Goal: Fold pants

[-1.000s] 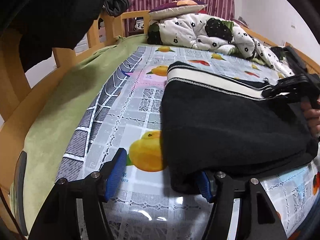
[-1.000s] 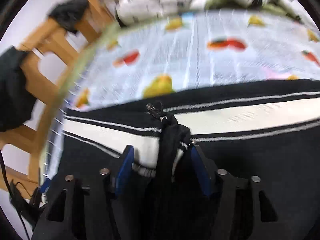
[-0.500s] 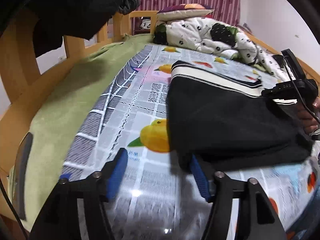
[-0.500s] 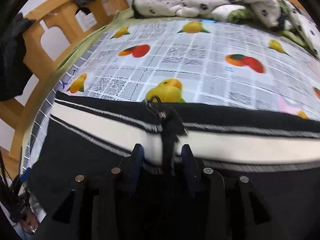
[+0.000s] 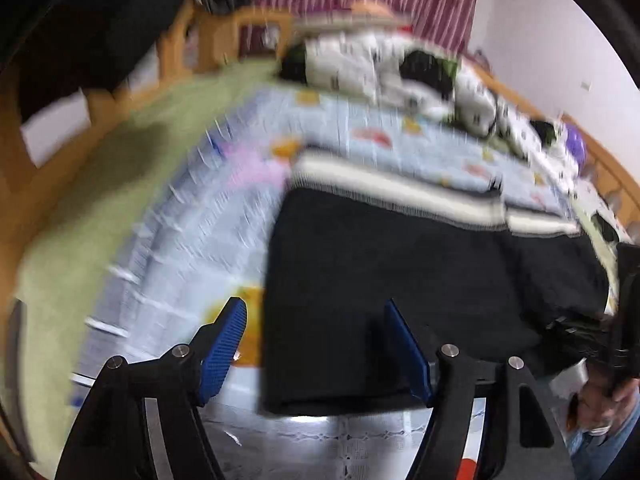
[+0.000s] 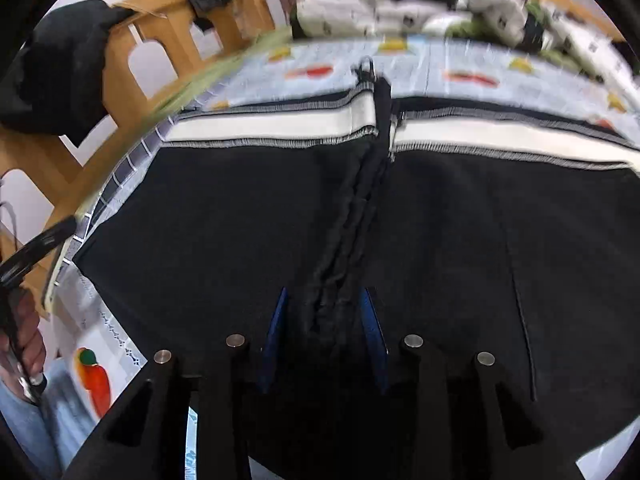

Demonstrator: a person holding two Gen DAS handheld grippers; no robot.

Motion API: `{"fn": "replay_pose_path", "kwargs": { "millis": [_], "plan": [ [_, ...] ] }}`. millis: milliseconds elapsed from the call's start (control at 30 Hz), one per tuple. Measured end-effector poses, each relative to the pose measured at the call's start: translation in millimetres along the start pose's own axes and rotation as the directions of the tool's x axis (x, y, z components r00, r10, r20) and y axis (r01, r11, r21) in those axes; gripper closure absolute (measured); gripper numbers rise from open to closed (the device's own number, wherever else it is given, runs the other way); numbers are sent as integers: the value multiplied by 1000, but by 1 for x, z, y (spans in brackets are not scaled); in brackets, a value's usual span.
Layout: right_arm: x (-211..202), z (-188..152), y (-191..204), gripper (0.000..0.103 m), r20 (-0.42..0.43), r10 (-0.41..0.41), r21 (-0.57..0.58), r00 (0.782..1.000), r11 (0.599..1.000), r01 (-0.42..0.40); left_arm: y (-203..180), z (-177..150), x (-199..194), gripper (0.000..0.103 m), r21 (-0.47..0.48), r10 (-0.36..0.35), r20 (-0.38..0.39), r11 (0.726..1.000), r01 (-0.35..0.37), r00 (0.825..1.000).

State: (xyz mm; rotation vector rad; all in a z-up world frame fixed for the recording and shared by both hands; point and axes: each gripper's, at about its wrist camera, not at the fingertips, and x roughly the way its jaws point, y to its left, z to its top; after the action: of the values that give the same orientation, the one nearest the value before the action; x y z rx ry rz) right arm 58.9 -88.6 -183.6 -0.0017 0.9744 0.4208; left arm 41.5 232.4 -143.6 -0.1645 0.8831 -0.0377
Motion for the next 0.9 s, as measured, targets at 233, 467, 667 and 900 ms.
{"fn": "replay_pose_path", "kwargs": {
  "millis": [233,467,667,900],
  "plan": [
    [-39,6,0,66,87,17,-21,996,1000,-15,3,-16,-8,37,-26,-35,3,999,35,999],
    [-9,-9,-2,60,43,-20,-4,999,1000,20,10,-16,3,37,-128,-43,-29,991,39,999],
    [-50,-16,-7,55,87,-18,-42,996,999,22,20,-36,-9,37,-200,-165,3,966,163,986],
    [-77,-26,-54,55,112,-155,-21,981,987,159,26,-28,9,39,-310,-237,37,921,236,971]
  ]
}}
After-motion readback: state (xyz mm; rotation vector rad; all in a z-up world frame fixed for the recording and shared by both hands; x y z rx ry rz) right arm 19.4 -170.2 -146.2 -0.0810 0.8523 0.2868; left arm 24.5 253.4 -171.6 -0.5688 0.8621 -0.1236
